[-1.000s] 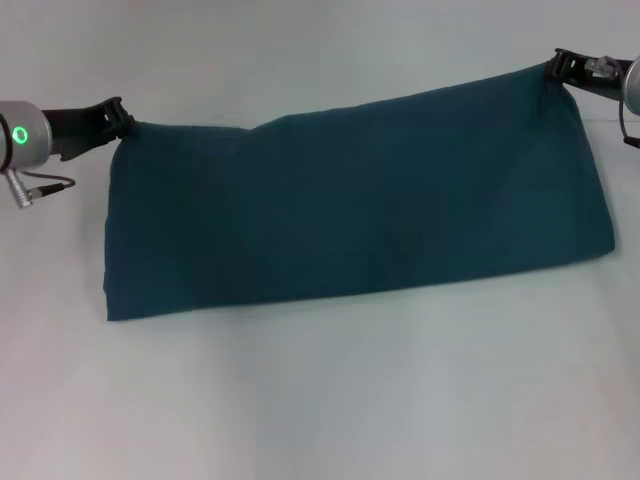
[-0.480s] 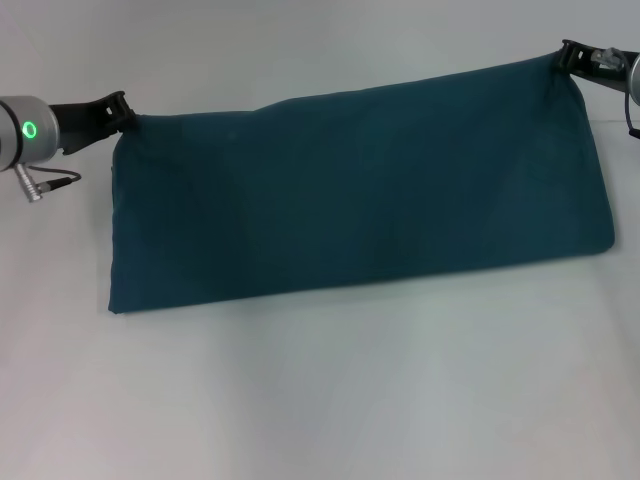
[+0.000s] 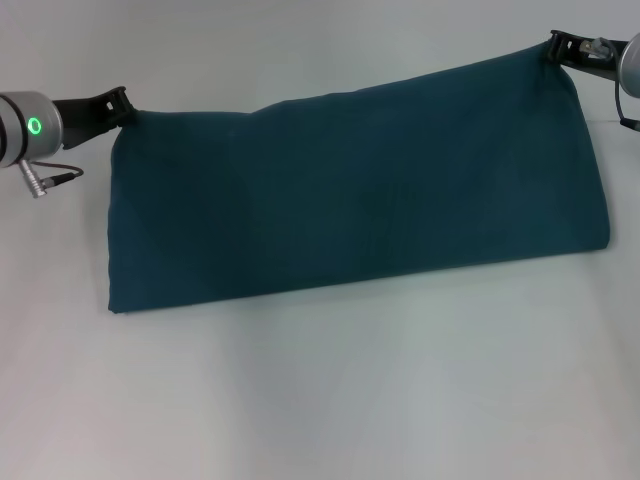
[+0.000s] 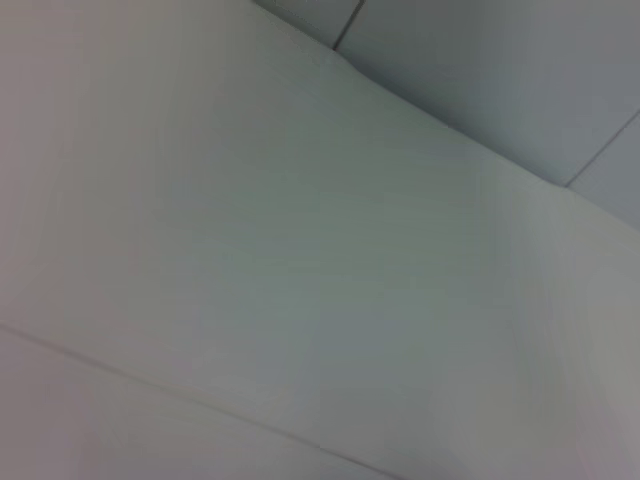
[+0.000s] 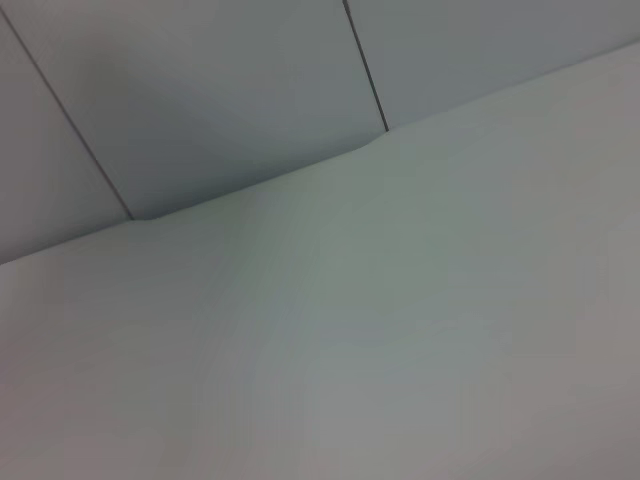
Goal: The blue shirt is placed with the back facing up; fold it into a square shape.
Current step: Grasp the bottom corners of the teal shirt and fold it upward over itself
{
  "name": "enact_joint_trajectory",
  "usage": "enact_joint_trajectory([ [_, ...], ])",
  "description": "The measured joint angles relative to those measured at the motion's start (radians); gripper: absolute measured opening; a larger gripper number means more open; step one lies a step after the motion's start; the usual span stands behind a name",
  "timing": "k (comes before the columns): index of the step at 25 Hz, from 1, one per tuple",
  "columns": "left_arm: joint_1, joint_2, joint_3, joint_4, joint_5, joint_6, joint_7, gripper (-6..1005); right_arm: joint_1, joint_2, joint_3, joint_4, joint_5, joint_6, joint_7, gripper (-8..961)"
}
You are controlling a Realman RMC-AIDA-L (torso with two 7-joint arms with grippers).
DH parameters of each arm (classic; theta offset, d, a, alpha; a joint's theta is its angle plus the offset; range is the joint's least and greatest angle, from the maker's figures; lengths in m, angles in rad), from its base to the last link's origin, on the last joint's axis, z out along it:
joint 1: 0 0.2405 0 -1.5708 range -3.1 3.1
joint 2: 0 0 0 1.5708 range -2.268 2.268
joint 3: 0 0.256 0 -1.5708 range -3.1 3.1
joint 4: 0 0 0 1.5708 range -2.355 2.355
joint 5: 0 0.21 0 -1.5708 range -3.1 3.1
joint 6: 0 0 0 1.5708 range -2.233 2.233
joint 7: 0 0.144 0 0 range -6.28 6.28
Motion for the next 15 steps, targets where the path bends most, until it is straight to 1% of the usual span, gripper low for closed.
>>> enact_joint_trajectory([
  [6,-0.011,-0.004,0.031,-0.001,-0.004,-0.018,0.001,32,-0.001,-0.003,0.000,0.006,0.000,0.002,0.000,71],
  [9,-0.016,0.000,0.044,-0.011,-0.016,-0.028,-0.009,33,-0.002,-0.016,0.000,0.010,0.000,-0.025,0.000,72],
  [11,-0.016,0.003,0.045,-0.015,-0.019,-0.035,-0.027,33,-0.005,-0.030,0.000,0.018,-0.001,-0.037,0.000,73],
  [12,-0.014,0.003,0.045,-0.015,-0.020,-0.037,-0.035,33,-0.007,-0.042,0.000,0.030,-0.001,-0.039,0.000,73],
  [14,-0.007,0.004,0.045,-0.013,-0.020,-0.041,-0.059,100,-0.008,-0.068,0.002,0.052,-0.002,-0.042,0.001,117],
  [15,-0.003,0.005,0.044,-0.013,-0.020,-0.042,-0.067,133,-0.009,-0.086,0.002,0.065,-0.002,-0.045,0.006,139],
])
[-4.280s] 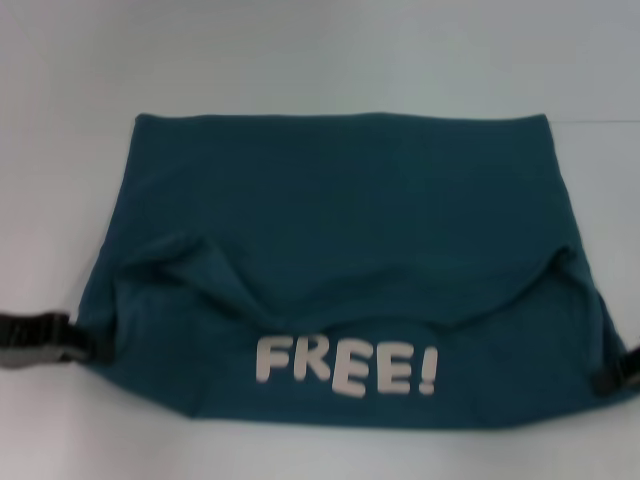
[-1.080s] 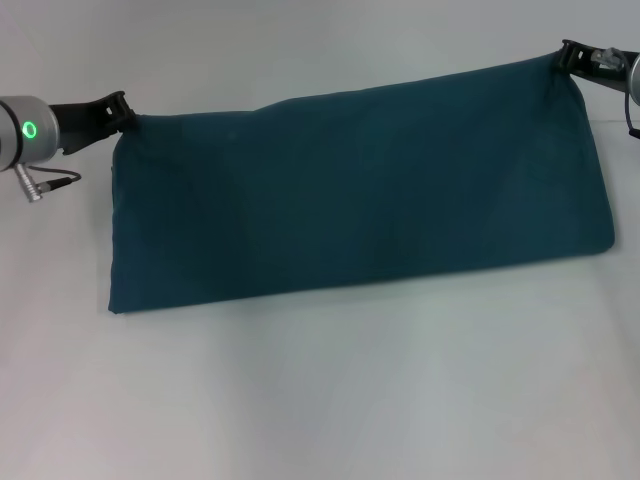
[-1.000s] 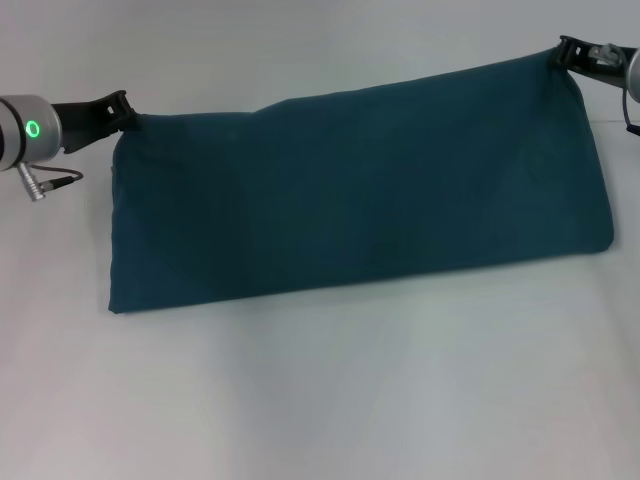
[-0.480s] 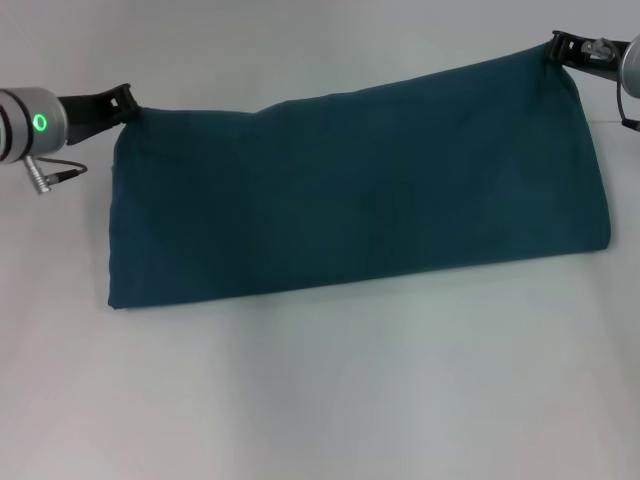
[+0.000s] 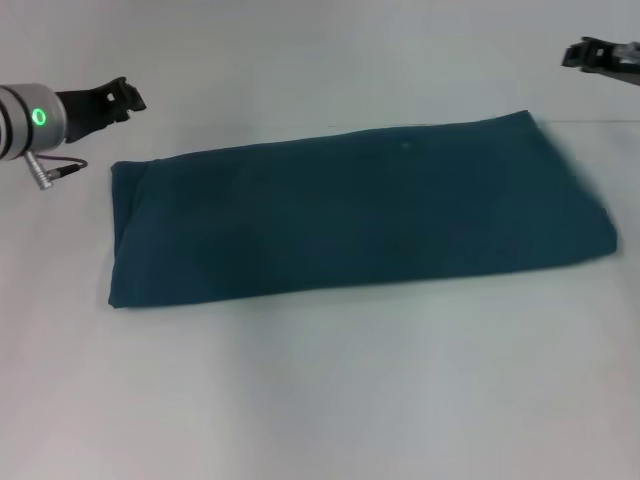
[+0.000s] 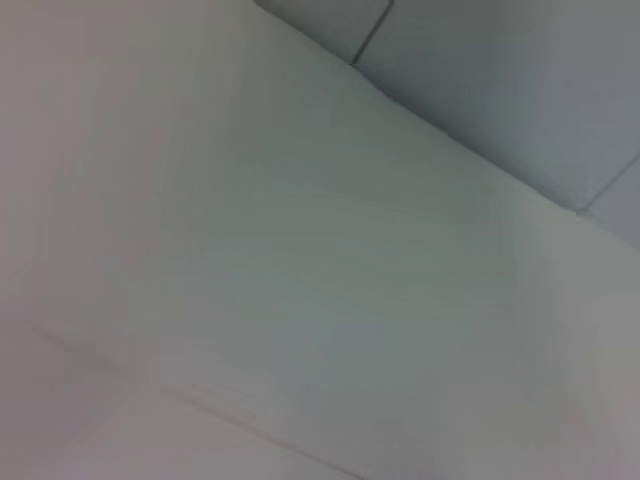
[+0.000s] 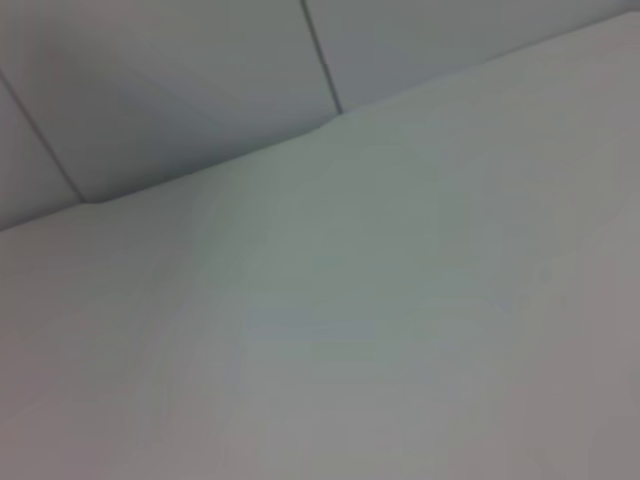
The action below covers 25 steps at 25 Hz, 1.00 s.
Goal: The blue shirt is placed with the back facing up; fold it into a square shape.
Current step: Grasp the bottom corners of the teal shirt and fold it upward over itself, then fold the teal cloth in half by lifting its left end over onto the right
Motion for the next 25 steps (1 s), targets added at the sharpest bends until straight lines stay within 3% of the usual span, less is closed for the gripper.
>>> enact_joint_trajectory([
  [4,0.020,0.001,-0.002,0.007,-0.008,0.012,-0.023,256,-0.017,-0.037,0.004,0.012,0.001,-0.049,0.026,226],
  [7,0.051,-0.004,0.002,0.036,-0.043,0.069,-0.021,323,-0.068,-0.044,0.022,-0.044,0.021,-0.178,0.035,292],
  [13,0.216,-0.045,0.005,0.233,-0.229,0.344,0.027,456,-0.273,-0.009,0.068,-0.224,0.217,-0.573,-0.015,566],
  [14,0.255,-0.047,0.004,0.261,-0.273,0.411,0.033,478,-0.307,-0.005,0.075,-0.232,0.265,-0.632,-0.042,576],
  [19,0.381,-0.015,-0.008,0.285,-0.380,0.669,-0.013,688,-0.468,-0.005,0.146,-0.175,0.475,-0.877,-0.184,628],
  [22,0.438,-0.010,-0.048,0.291,-0.388,0.774,-0.053,901,-0.524,-0.006,0.165,-0.158,0.491,-0.966,-0.210,661],
  [25,0.471,-0.015,-0.107,0.281,-0.390,0.840,-0.072,924,-0.555,0.001,0.188,-0.144,0.497,-1.031,-0.244,730],
])
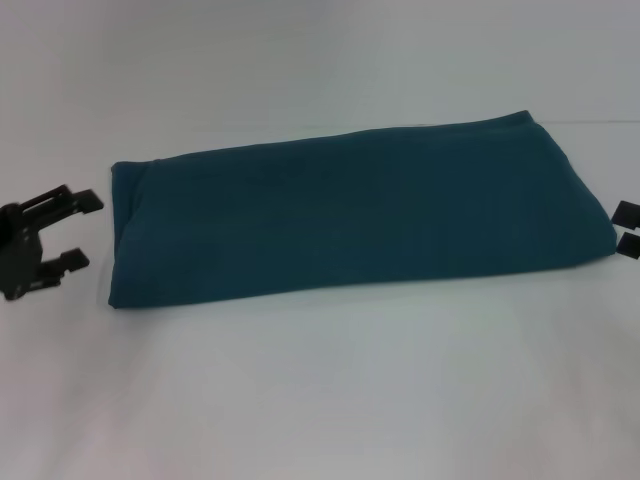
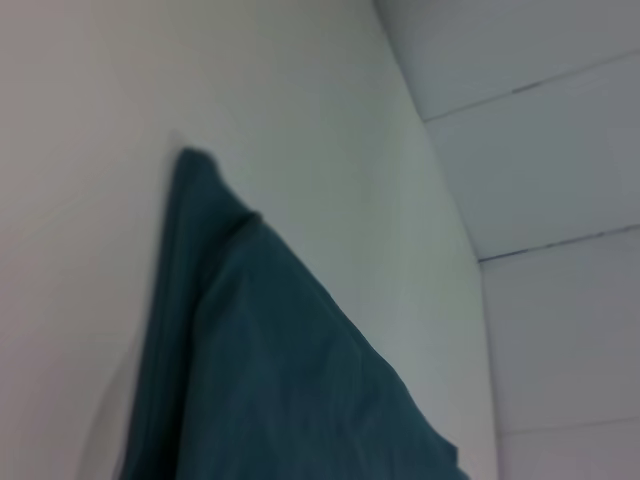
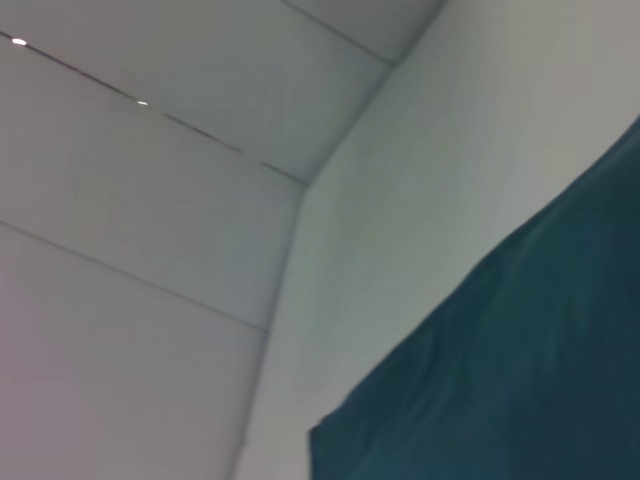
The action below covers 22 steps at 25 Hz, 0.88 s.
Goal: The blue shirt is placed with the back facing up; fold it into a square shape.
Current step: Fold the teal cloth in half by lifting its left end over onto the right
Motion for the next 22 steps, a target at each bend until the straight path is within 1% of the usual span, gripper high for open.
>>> enact_joint_trajectory([
  [2,0.014,-0.002,-0.021,-0.018,0.000,0.021,-0.012,939,-0.006,0.003,0.025,0.018,0.002,-0.033,-0.024,776],
  [5,0.025,-0.004,-0.025,-0.054,0.005,0.016,-0.035,937,-0.002,0.004,0.044,0.039,0.002,-0.056,-0.046,776],
  [8,0.026,-0.009,-0.018,-0.099,0.008,-0.039,-0.060,934,0.011,0.006,0.042,0.046,-0.002,-0.060,-0.057,776],
  [12,0.027,-0.022,-0.001,-0.122,0.013,-0.111,-0.086,934,0.019,0.013,0.040,0.048,-0.003,-0.061,-0.071,776],
  [17,0.027,-0.023,0.015,-0.144,0.035,-0.181,-0.116,934,0.022,0.014,0.040,0.048,-0.004,-0.057,-0.073,775],
  [22,0.021,-0.023,0.020,-0.175,0.035,-0.220,-0.120,934,0.023,0.012,0.040,0.048,-0.004,-0.051,-0.076,775],
])
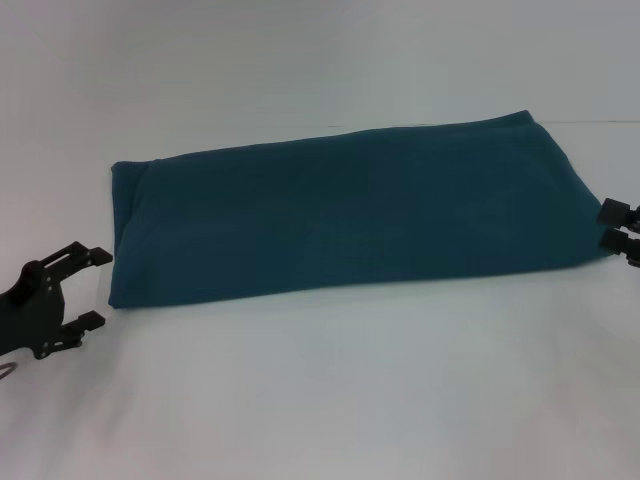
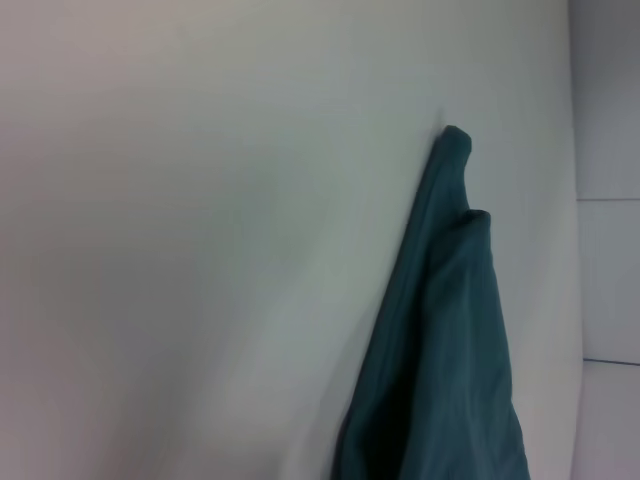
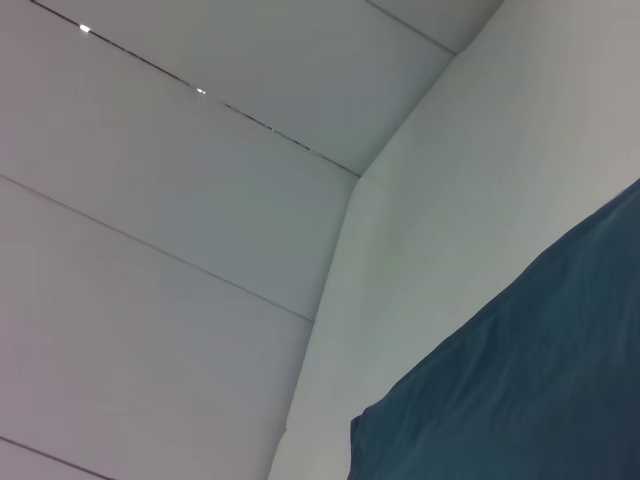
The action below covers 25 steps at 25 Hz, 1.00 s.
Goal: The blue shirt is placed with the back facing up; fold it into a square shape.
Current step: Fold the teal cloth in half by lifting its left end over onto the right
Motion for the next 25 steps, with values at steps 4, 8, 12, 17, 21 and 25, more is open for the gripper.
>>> enact_joint_trajectory([
  [4,-0.004,-0.001,0.013,-0.010,0.000,-0.024,-0.008,934,-0.001,0.000,0.000,0.000,0.000,0.003,-0.001,775],
  [8,-0.011,-0.001,0.016,-0.030,0.000,-0.043,-0.009,934,-0.005,-0.001,0.000,0.000,0.000,0.004,-0.002,775],
  [12,-0.020,-0.002,0.019,-0.051,0.000,-0.057,-0.006,935,-0.007,-0.001,0.000,0.000,0.000,0.007,-0.002,774],
  [17,-0.031,-0.002,0.029,-0.055,0.000,-0.065,-0.006,935,-0.012,-0.001,0.001,0.001,0.001,0.008,-0.009,774],
  [21,-0.042,-0.004,0.034,-0.062,-0.001,-0.074,-0.006,935,-0.015,-0.001,0.002,0.001,0.001,0.009,-0.011,774],
  [25,-0.062,-0.004,0.039,-0.085,-0.001,-0.095,-0.006,935,-0.017,0.000,0.002,0.001,0.001,0.009,-0.012,774],
])
